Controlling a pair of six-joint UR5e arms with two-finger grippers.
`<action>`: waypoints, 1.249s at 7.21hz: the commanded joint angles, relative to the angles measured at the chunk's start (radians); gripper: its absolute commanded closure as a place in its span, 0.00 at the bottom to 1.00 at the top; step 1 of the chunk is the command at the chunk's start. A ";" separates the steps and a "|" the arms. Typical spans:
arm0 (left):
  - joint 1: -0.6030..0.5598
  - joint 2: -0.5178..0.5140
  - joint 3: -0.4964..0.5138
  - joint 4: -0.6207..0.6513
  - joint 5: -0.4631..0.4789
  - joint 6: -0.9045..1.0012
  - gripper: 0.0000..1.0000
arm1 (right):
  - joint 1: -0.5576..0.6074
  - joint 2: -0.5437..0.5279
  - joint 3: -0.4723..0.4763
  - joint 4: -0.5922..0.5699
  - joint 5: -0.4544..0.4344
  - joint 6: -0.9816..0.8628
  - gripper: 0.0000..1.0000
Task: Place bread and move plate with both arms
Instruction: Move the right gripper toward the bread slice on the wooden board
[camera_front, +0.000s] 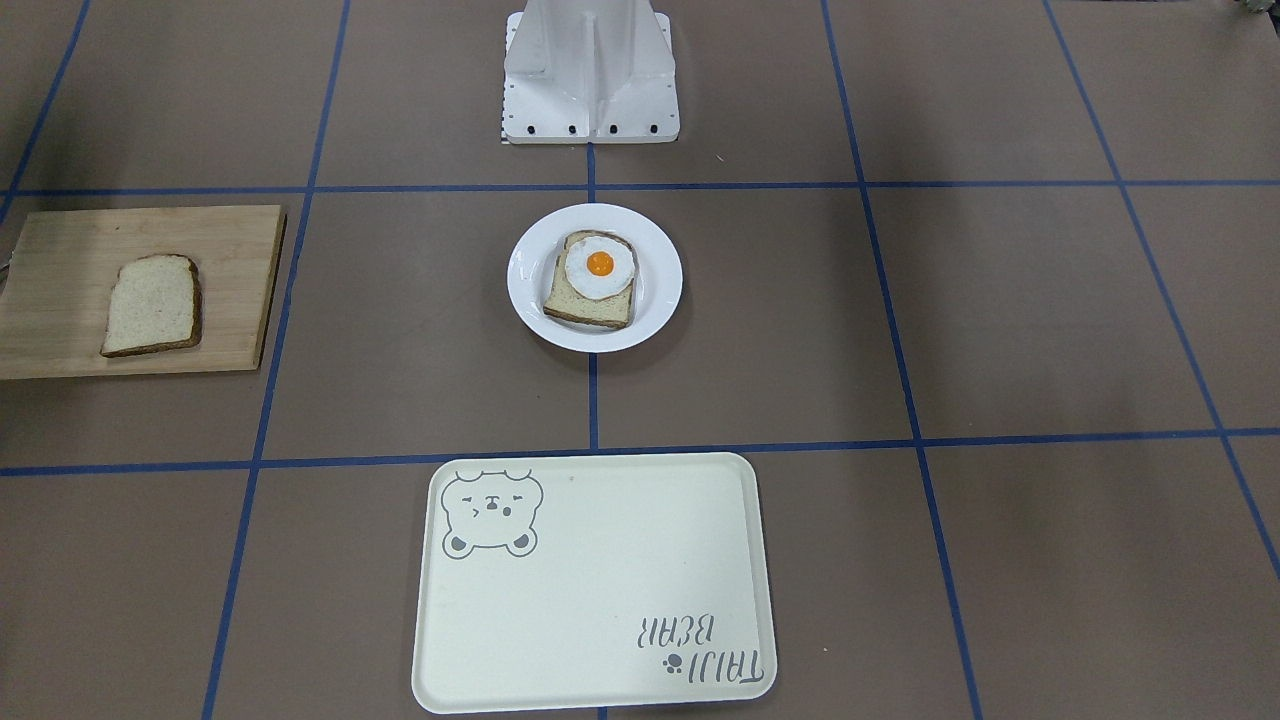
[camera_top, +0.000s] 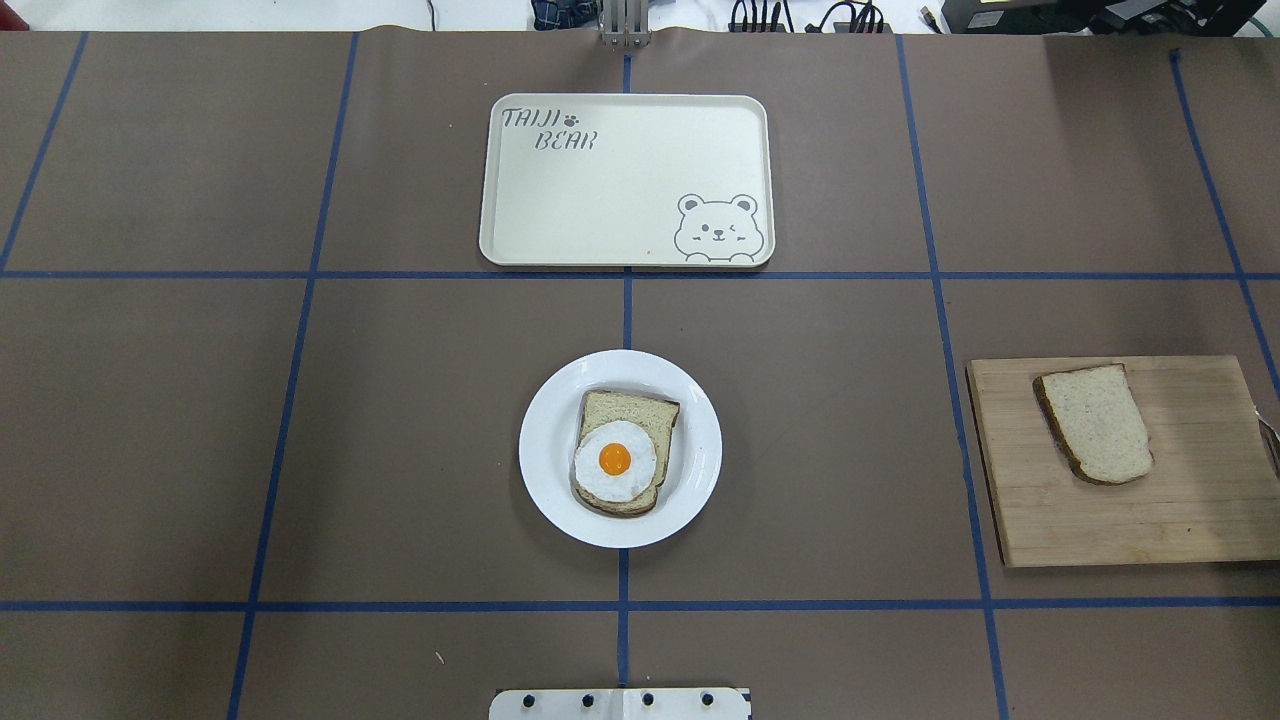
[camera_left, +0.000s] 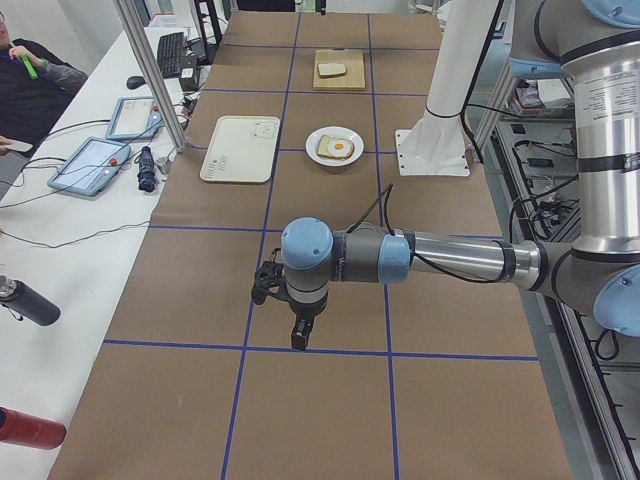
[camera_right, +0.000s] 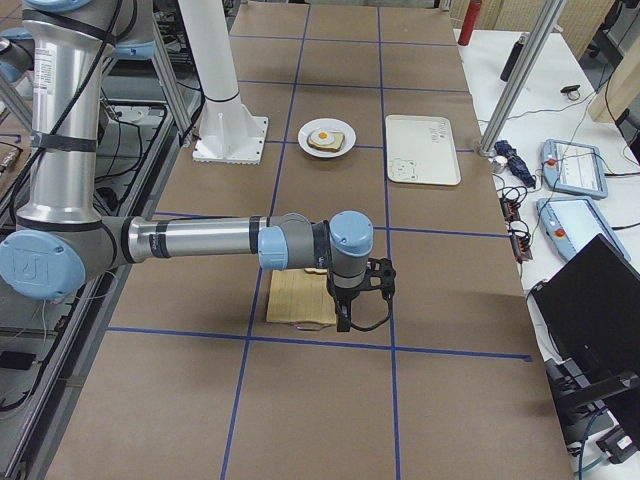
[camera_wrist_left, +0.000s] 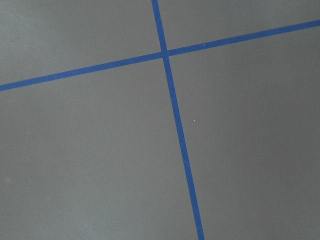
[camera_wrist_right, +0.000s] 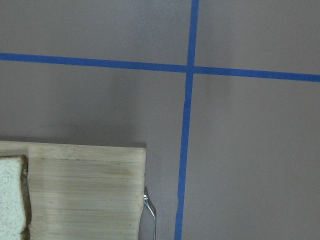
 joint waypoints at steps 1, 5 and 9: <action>0.000 -0.009 -0.004 -0.002 0.000 -0.002 0.02 | 0.000 -0.001 0.023 0.001 0.000 -0.001 0.00; 0.000 -0.023 -0.014 -0.205 0.001 -0.003 0.02 | -0.001 0.030 0.040 0.053 0.040 0.012 0.00; 0.006 -0.146 0.085 -0.410 -0.176 0.000 0.02 | -0.001 0.018 -0.008 0.262 0.046 -0.001 0.00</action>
